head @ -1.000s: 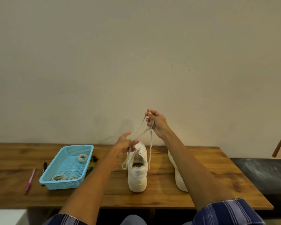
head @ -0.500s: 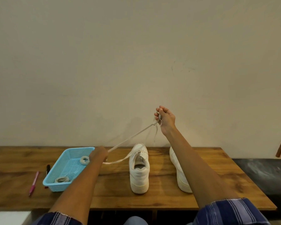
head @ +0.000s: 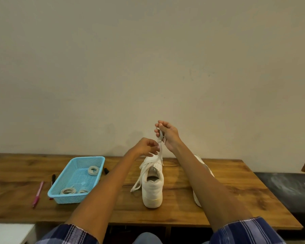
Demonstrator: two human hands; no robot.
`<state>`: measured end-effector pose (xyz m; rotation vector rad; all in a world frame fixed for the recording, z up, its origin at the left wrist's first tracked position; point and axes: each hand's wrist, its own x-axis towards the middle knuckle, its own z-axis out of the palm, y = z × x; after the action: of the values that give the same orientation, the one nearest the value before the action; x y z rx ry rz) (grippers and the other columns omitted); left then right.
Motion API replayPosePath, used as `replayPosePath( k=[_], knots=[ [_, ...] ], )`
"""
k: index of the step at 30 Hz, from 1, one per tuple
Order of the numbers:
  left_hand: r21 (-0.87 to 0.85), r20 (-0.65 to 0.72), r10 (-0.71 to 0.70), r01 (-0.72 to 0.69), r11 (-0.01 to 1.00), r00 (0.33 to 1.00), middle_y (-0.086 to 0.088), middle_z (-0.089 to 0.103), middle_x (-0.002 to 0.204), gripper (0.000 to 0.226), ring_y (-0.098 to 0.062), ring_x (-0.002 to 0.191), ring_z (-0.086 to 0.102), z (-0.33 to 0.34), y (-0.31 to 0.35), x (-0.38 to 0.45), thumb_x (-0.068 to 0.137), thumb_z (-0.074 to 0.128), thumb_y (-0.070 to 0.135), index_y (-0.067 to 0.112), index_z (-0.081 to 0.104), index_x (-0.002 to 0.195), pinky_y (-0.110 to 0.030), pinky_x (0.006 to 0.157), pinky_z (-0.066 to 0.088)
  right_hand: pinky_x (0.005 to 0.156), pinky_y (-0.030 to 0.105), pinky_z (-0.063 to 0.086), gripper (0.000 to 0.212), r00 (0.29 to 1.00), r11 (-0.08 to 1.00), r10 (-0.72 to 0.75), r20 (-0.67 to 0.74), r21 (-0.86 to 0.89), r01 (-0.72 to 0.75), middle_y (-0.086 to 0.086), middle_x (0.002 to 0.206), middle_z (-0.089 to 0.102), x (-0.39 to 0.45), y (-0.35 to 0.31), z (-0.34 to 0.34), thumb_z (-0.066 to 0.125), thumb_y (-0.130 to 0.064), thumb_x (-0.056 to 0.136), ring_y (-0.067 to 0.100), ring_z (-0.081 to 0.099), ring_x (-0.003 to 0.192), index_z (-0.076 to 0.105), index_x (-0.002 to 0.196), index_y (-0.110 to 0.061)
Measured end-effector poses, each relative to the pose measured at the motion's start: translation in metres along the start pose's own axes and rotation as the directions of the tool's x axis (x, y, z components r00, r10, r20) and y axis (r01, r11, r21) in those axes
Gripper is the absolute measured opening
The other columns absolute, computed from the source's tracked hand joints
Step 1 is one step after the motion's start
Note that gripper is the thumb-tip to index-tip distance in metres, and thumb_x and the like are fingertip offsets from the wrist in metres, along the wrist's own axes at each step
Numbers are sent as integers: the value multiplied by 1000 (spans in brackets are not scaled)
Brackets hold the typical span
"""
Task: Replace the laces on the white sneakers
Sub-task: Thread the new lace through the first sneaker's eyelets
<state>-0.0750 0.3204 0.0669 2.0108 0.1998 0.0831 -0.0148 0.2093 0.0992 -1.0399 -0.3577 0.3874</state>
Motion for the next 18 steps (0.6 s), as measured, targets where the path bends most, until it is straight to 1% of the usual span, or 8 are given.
replayPosePath(
  k=[4, 6, 8, 9, 12, 15, 16, 18],
  knots=[
    [8, -75, 32, -31, 999, 997, -6, 63, 100, 29, -21, 91, 62, -1, -2, -3, 84, 69, 10, 10, 56, 110, -26, 69, 55, 57, 22, 55, 12, 1000, 999, 25, 7, 33, -26, 9, 87, 64, -2, 3, 2, 49, 0, 95, 17, 59, 66, 59, 101, -5],
    [36, -81, 14, -11, 999, 997, -12, 64, 97, 22, -18, 81, 63, 2, -3, -4, 87, 65, 8, 0, 63, 107, -23, 68, 55, 54, 22, 53, 12, 999, 999, 53, 8, 3, -53, 8, 87, 64, -4, 10, 4, 50, 0, 95, 17, 59, 65, 59, 99, -6],
    [163, -120, -27, 46, 986, 992, -15, 66, 91, 17, -16, 70, 63, 3, -7, -5, 87, 65, 10, -3, 67, 98, -24, 69, 54, 53, 22, 52, 12, 998, 997, 70, -7, -29, -70, 7, 87, 64, -6, 18, 3, 50, 0, 95, 16, 58, 63, 60, 97, -7],
    [312, -166, -50, 100, 945, 985, -15, 68, 93, 17, -17, 71, 63, 0, -10, -5, 86, 66, 13, 0, 67, 96, -26, 72, 54, 54, 22, 52, 13, 997, 997, 68, -19, -32, -69, 7, 87, 64, -6, 20, 1, 50, 0, 95, 17, 59, 63, 60, 96, -8],
    [742, -304, -126, 317, 591, 944, -7, 66, 108, 23, -22, 97, 64, -20, -24, -23, 86, 62, 14, 5, 63, 107, -29, 83, 49, 64, 25, 55, 12, 998, 999, 35, -49, -11, -36, 6, 87, 65, -2, 17, -9, 51, -1, 94, 17, 61, 67, 60, 96, -8],
    [887, -305, -296, 383, 258, 905, -5, 60, 125, 31, -20, 113, 59, -34, -47, -38, 91, 55, 11, 8, 58, 121, -27, 84, 46, 65, 23, 55, 12, 999, 1000, -10, -38, 3, 10, 4, 85, 66, 3, 2, -15, 52, -2, 94, 14, 64, 67, 61, 96, -8],
    [908, -282, -364, 370, 199, 888, -5, 56, 130, 33, -20, 119, 55, -35, -52, -41, 93, 52, 13, 9, 55, 126, -27, 88, 45, 60, 20, 53, 12, 1000, 1000, -10, -26, -13, 10, 4, 85, 66, 4, -4, -15, 51, -2, 95, 13, 63, 65, 61, 96, -9],
    [910, -231, -489, 365, 199, 841, -6, 51, 137, 38, -21, 127, 48, -34, -56, -44, 94, 54, 16, 7, 50, 132, -29, 100, 40, 46, 15, 43, 13, 999, 996, 25, 25, -92, -22, 3, 86, 64, 4, -15, -11, 49, -3, 96, 10, 59, 60, 61, 97, -9]
  ],
)
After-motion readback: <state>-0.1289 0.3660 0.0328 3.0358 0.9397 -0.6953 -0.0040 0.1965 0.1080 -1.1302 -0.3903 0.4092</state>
